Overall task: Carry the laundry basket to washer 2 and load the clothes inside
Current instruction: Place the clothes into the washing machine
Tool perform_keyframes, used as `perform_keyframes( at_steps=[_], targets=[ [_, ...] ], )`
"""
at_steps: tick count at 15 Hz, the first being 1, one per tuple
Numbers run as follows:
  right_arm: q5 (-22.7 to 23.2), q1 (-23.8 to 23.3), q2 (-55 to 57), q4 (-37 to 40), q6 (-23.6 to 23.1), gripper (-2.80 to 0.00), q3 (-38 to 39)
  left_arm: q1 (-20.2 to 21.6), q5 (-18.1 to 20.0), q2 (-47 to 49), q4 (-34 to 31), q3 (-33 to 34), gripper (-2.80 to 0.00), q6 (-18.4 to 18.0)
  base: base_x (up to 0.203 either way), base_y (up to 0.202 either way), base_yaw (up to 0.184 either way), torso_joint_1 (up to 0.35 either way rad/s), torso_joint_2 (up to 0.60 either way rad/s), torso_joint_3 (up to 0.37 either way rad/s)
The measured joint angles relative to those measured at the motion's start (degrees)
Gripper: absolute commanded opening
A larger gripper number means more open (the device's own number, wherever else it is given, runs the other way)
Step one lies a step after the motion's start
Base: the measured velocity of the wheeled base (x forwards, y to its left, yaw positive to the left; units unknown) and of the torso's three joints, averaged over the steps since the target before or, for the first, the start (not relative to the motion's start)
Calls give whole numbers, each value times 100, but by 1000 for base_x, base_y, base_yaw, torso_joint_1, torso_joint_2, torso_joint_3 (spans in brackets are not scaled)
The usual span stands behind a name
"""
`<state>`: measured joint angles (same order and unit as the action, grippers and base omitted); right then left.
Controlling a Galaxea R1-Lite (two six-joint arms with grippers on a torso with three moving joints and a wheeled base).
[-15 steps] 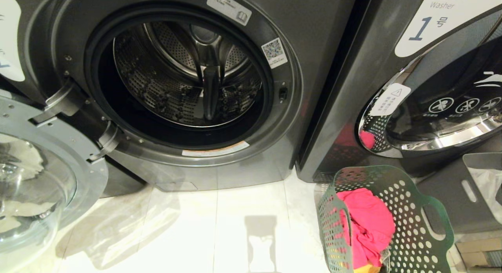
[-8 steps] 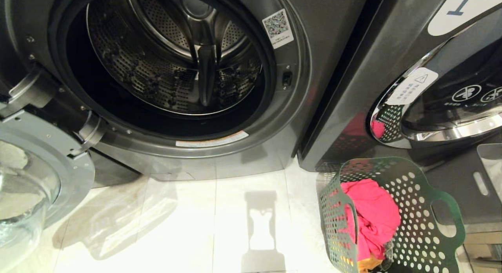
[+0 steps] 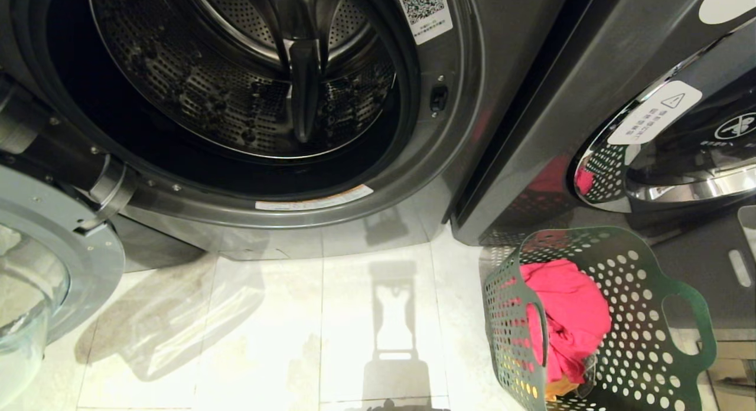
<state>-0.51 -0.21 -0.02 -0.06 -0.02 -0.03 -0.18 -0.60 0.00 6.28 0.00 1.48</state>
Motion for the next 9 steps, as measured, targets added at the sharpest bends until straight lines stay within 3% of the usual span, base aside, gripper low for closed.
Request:
perform_keyframes(
  at_steps=[4, 6, 9],
  targets=[
    [-150, 0, 31, 316, -79, -280, -371, 0, 0, 0, 1, 0, -280, -2, 0, 0, 0, 0, 0, 0],
    [-319, -1, 310, 863, 11, -280, -1404, 2, 0, 0, 0, 0, -280, 0, 0, 0, 0, 0, 0, 0],
    [-567, -26, 1622, 1973, 631, -280, -2966, 0, 0, 0, 0, 0, -280, 0, 0, 0, 0, 0, 0, 0]
  ],
)
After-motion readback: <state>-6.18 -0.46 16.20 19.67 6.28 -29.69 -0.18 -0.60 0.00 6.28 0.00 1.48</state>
